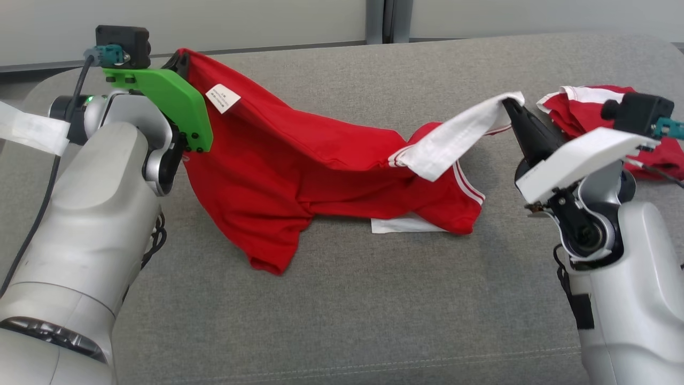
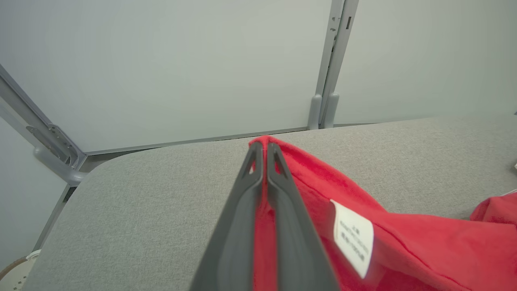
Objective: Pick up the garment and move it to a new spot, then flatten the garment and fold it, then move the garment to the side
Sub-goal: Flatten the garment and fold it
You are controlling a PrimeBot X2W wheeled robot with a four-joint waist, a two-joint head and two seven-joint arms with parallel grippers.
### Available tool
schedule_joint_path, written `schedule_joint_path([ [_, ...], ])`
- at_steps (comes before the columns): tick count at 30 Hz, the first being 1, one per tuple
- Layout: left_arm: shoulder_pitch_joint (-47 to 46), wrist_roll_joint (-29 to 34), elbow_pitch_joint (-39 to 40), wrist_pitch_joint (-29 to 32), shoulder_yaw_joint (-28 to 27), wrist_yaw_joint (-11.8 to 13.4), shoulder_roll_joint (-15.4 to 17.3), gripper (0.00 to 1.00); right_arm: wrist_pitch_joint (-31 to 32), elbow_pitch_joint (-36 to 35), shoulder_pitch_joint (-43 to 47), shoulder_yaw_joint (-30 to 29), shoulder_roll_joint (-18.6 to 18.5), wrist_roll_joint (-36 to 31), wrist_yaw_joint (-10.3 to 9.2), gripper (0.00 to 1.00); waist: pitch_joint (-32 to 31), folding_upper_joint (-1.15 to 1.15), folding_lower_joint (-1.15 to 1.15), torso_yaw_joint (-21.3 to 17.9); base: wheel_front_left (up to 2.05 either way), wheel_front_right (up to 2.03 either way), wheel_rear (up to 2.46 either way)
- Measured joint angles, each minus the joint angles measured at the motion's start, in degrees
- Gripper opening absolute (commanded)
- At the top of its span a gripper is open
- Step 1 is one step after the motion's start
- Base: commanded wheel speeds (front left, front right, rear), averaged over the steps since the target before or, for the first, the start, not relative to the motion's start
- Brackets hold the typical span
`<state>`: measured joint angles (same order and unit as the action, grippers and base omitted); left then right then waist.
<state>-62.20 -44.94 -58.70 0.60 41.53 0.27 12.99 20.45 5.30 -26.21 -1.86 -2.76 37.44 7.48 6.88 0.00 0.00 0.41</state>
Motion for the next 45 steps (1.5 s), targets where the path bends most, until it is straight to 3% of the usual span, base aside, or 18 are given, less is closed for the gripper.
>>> schedule_joint_path([
  [9,-1.4,0.2,2.7,-1.9,-0.3,2.7,0.3,0.00,-3.4,11.1,-13.9,-0.4,-0.1,-0.7,0.00,0.00,-0.8,0.00,0.00,-1.3,0.00,0.00,0.00],
  [18,-1.9,0.8,5.8,-8.2,-1.9,6.1,2.5,0.00,-7.7,21.3,-24.7,-2.6,-0.1,0.2,0.00,0.00,-2.8,0.00,0.00,-2.8,0.00,0.00,0.00],
  [27,-2.0,1.1,8.6,-9.9,-2.4,7.4,3.2,0.00,-13.7,30.7,-33.8,-2.5,-0.1,4.3,0.00,0.00,-4.1,0.00,0.00,-4.3,0.00,0.00,0.00],
  [32,-3.5,1.1,10.1,-10.2,-3.0,9.8,4.0,0.00,-17.2,38.0,-40.7,-1.7,-0.1,2.8,0.00,0.00,-4.1,0.00,0.00,-4.7,0.00,0.00,0.00],
  [38,-3.6,0.6,11.3,-8.1,-3.2,10.9,4.1,0.00,-17.9,44.9,-44.4,-0.9,-0.1,-1.9,0.00,0.00,-2.6,0.00,0.00,-4.6,0.00,0.00,0.00],
  [45,-6.0,-1.3,14.1,-7.3,-4.6,10.7,4.1,0.00,-17.8,46.8,-49.7,0.8,-0.1,-8.1,0.00,0.00,2.1,0.00,0.00,-3.9,0.00,0.00,0.00],
])
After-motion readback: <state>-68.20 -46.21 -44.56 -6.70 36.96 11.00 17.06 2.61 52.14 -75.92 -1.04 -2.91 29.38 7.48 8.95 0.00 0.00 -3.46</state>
